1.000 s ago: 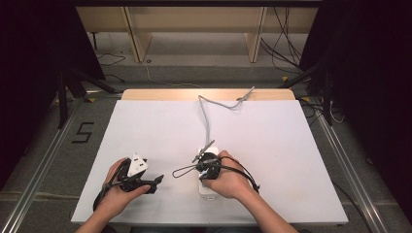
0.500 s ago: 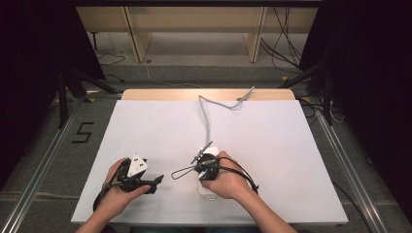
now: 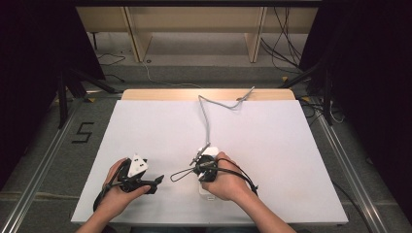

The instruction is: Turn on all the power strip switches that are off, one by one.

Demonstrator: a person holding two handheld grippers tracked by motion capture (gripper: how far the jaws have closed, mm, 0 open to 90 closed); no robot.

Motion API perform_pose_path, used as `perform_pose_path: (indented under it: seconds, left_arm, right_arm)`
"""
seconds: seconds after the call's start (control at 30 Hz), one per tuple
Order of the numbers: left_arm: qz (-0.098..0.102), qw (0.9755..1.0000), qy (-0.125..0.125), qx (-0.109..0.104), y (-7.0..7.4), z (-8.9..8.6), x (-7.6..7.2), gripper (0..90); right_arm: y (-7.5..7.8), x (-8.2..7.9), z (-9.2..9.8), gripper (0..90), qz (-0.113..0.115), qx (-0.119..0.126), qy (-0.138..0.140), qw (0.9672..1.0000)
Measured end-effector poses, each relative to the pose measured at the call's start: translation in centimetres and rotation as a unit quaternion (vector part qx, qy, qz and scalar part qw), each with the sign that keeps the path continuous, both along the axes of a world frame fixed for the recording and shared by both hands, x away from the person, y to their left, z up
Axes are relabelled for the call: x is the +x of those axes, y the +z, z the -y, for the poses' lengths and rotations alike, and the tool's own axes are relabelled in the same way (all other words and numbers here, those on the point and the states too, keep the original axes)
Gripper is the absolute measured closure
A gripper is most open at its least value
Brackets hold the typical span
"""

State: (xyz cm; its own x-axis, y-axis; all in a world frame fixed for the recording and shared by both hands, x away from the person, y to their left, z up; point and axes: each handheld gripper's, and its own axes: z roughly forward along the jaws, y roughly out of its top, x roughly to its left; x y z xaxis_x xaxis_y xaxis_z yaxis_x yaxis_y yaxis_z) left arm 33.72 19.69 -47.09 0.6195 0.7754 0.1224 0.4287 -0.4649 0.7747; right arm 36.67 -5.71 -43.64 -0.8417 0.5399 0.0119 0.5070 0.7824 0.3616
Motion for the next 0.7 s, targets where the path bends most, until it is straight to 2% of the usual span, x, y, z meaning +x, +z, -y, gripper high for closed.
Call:
perform_pose_path:
  seconds: [0.13,0.2,0.23,0.3,0.33,0.7]
  left_arm:
    - [-0.002,1.0,0.0,0.0,-0.1,0.0,0.1,18.0]
    - [-0.003,1.0,0.0,0.001,-0.1,0.0,0.1,18.0]
    - [-0.002,1.0,0.0,0.0,-0.1,0.0,0.1,17.9]
    - [-0.003,1.0,0.0,0.001,-0.1,0.0,0.1,17.9]
    - [-0.003,1.0,0.0,0.001,-0.1,0.0,0.2,17.9]
    - [-0.005,1.0,0.001,0.002,-0.1,0.0,0.2,17.9]
  right_arm:
    - [0.0,0.1,0.1,90.0,-0.005,0.005,0.0,1.0]
    - [0.0,0.2,0.4,90.0,-0.011,0.02,-0.007,0.9997]
    - [0.0,0.2,0.6,90.0,-0.008,0.035,-0.012,0.9993]
    - [0.1,0.3,1.0,90.0,0.001,0.038,-0.015,0.9992]
    - [0.1,0.3,1.2,90.0,0.001,0.047,-0.015,0.9988]
    - [0.6,0.4,2.8,88.0,0.016,0.065,-0.029,0.9974]
